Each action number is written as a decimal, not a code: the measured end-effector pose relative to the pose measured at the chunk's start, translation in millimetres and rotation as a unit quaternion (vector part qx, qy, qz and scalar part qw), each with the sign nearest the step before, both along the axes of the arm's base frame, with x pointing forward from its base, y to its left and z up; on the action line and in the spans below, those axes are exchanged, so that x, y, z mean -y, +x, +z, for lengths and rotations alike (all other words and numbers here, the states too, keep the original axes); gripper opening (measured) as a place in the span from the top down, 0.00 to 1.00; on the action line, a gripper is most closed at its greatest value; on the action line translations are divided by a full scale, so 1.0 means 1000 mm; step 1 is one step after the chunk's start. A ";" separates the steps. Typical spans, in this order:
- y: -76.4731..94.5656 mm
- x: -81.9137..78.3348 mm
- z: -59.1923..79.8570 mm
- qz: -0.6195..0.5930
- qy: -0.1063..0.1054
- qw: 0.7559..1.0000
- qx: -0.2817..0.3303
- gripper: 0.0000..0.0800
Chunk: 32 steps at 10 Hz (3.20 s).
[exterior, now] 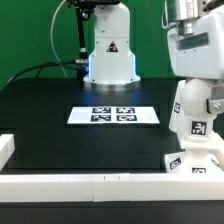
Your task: Assemble lamp
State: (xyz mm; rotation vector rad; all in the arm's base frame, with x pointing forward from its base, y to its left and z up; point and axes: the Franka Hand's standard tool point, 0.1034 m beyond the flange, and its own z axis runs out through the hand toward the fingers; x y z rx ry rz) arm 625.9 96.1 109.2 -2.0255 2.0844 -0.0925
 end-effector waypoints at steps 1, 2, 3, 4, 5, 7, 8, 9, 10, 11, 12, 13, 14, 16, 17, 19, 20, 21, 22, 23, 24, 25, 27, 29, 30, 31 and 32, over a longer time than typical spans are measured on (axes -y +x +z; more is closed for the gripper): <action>0.000 0.000 0.000 -0.012 0.005 1.000 -0.001 0.28; 0.001 0.000 0.000 -0.051 0.014 0.999 -0.004 0.28; 0.001 0.000 0.001 -0.060 0.016 0.998 -0.005 0.28; 0.001 0.000 0.001 -0.058 0.015 0.998 -0.005 0.28; 0.001 0.000 0.000 -0.058 0.015 0.998 -0.005 0.28; 0.000 0.000 0.000 -0.058 0.015 0.998 -0.005 0.14; 0.000 -0.002 0.006 -0.046 0.017 0.999 -0.004 0.14; 0.000 -0.005 0.022 -0.028 0.024 0.999 0.001 0.13; -0.005 -0.009 0.037 -0.018 0.034 0.999 0.000 0.13; -0.005 -0.007 0.034 -0.020 0.031 0.999 0.001 0.13; -0.005 -0.007 0.030 -0.019 0.029 0.999 -0.002 0.13; -0.005 -0.007 0.030 -0.019 0.029 0.999 -0.001 0.13; -0.005 -0.007 0.030 -0.019 0.029 0.999 -0.002 0.13; -0.007 -0.011 0.034 0.002 0.027 1.000 0.002 0.13; -0.016 -0.019 0.048 0.032 0.030 0.999 0.010 0.13; -0.034 -0.045 0.072 0.089 0.040 0.995 -0.001 0.13; -0.043 -0.058 0.075 0.126 0.028 0.991 -0.020 0.13; -0.045 -0.063 0.074 0.138 0.022 0.990 -0.020 0.13; -0.044 -0.061 0.073 0.172 0.016 0.985 -0.014 0.13; -0.044 -0.060 0.073 0.210 0.009 0.978 -0.008 0.13; -0.044 -0.060 0.073 0.238 0.003 0.971 -0.003 0.13; -0.044 -0.060 0.073 0.263 -0.001 0.965 0.001 0.13; -0.066 -0.053 0.064 0.407 -0.032 0.913 0.027 0.13; -0.091 -0.045 0.051 0.557 -0.072 0.827 0.020 0.13; -0.100 -0.042 0.045 0.630 -0.091 0.771 0.023 0.13; -0.101 -0.041 0.043 0.650 -0.102 0.753 0.032 0.13; -0.100 -0.040 0.044 0.677 -0.106 0.727 0.036 0.13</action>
Offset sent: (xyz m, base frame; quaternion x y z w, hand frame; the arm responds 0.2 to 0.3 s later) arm 0.0000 0.0000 0.0000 0.0000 0.0000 0.0000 1.0000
